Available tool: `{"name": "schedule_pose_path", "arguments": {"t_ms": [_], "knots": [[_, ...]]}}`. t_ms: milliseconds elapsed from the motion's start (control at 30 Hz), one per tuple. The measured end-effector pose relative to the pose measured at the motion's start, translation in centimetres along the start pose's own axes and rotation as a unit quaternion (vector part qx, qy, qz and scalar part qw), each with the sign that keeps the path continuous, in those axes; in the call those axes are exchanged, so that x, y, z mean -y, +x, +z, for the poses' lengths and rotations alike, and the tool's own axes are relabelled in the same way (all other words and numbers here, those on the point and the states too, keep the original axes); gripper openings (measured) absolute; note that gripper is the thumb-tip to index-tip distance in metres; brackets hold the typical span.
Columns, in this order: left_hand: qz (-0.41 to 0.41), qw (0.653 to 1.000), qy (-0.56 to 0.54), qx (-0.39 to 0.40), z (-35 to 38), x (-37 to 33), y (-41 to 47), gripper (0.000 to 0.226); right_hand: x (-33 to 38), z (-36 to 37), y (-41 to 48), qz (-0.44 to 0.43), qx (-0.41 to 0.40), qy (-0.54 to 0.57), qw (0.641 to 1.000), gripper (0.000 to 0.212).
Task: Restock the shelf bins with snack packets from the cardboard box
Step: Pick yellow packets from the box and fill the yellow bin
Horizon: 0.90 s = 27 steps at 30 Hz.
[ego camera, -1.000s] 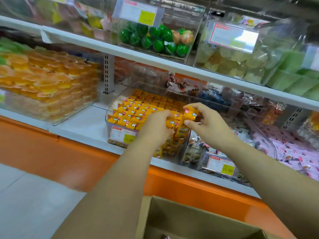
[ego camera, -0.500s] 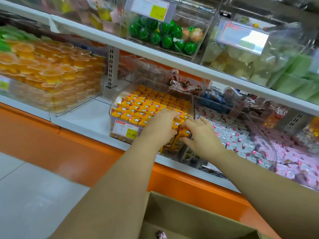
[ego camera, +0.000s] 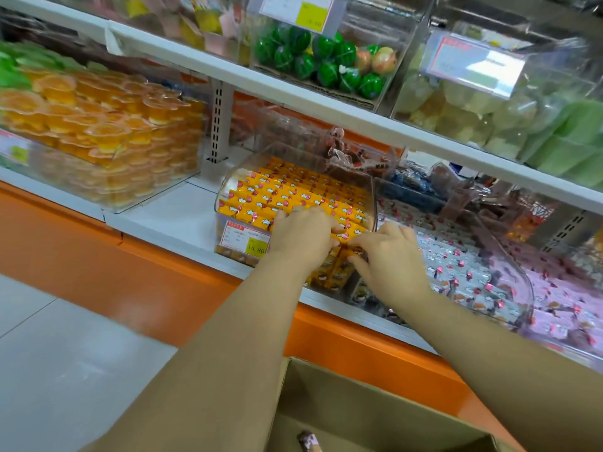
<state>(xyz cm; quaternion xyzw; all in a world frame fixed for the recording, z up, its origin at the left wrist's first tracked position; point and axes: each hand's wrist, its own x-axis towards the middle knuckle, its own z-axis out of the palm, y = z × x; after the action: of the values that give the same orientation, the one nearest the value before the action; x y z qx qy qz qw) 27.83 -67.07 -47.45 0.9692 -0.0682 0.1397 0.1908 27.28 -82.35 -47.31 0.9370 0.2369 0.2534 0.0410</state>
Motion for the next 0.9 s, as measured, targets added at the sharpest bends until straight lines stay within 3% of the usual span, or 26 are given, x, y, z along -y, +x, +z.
{"name": "schedule_pose_path", "arguments": {"t_ms": [167,400,600,733,833,900], "knots": [[-0.026,0.999,0.033,0.015,1.0,0.1,0.2,0.030,0.6,0.5,1.6,0.026,0.112,-0.032,0.993,0.023],[0.011,0.996,0.085,0.019,1.3,0.2,-0.1,0.034,0.7,-0.7,1.6,0.016,0.228,-0.012,0.974,0.034],[0.026,0.994,0.097,0.045,1.9,0.9,-0.9,0.040,0.4,-0.9,0.9,-0.001,0.265,0.001,0.964,0.041],[0.052,0.994,0.100,0.008,2.5,1.3,-2.0,0.039,0.2,-1.0,-0.9,0.000,0.242,0.063,0.968,0.046],[0.084,0.993,0.046,-0.070,2.3,0.9,-3.2,0.038,0.0,-1.2,-4.2,0.015,0.094,0.139,0.986,0.045],[0.129,0.983,0.007,-0.132,2.4,0.1,-4.2,0.032,-0.2,-0.8,-7.1,0.032,0.046,0.204,0.977,0.035]]}}
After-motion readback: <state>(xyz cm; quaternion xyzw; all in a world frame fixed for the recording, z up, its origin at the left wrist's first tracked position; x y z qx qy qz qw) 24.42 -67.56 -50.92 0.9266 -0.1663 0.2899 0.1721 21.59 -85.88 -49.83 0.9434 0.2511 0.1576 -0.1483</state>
